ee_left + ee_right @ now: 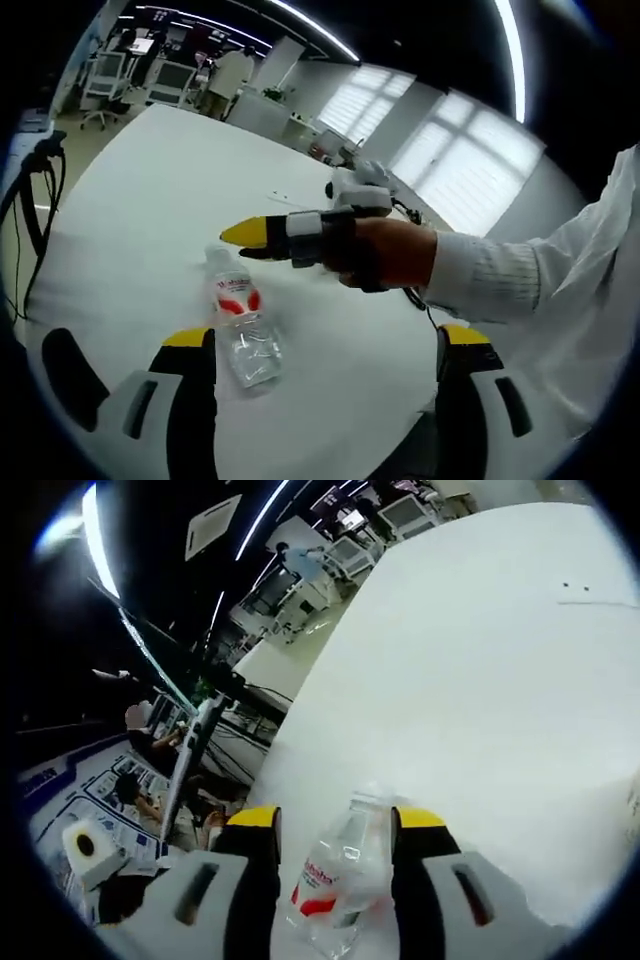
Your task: Arrange the tabletop items into an orderly group along one side of the table until the central work area is clear of visible clutter.
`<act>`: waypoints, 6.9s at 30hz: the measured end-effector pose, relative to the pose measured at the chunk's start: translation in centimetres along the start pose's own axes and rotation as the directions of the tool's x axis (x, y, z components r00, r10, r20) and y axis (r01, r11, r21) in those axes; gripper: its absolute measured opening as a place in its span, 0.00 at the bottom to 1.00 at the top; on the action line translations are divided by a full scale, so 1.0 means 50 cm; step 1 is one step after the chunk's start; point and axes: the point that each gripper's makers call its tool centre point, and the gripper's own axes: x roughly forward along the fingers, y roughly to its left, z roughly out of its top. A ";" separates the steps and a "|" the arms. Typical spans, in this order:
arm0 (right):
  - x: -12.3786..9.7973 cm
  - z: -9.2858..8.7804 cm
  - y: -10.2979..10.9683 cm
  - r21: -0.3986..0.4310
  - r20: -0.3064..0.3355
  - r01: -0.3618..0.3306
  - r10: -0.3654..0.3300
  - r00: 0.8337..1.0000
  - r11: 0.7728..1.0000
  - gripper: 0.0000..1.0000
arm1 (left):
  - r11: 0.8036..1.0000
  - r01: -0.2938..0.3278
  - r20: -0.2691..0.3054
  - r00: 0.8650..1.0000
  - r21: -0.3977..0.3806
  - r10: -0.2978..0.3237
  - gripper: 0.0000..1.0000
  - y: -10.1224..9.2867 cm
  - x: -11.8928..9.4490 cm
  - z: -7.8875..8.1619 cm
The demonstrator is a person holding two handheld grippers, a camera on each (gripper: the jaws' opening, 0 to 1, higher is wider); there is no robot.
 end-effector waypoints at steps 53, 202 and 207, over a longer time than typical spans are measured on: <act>0.079 -0.008 -0.034 0.100 -0.085 -0.129 0.138 0.987 0.987 0.21 | 0.999 0.040 0.054 0.998 -0.038 -0.037 0.92 0.042 0.039 0.002; -0.320 0.165 -0.030 -0.774 0.423 0.390 -0.052 0.905 0.499 0.21 | 0.649 0.348 -0.250 0.938 0.677 -0.242 0.39 -0.035 0.457 0.130; -0.319 0.155 -0.038 -0.777 0.414 0.391 -0.067 0.908 0.494 0.21 | 0.644 0.354 -0.265 0.935 0.679 -0.235 0.40 -0.033 0.461 0.119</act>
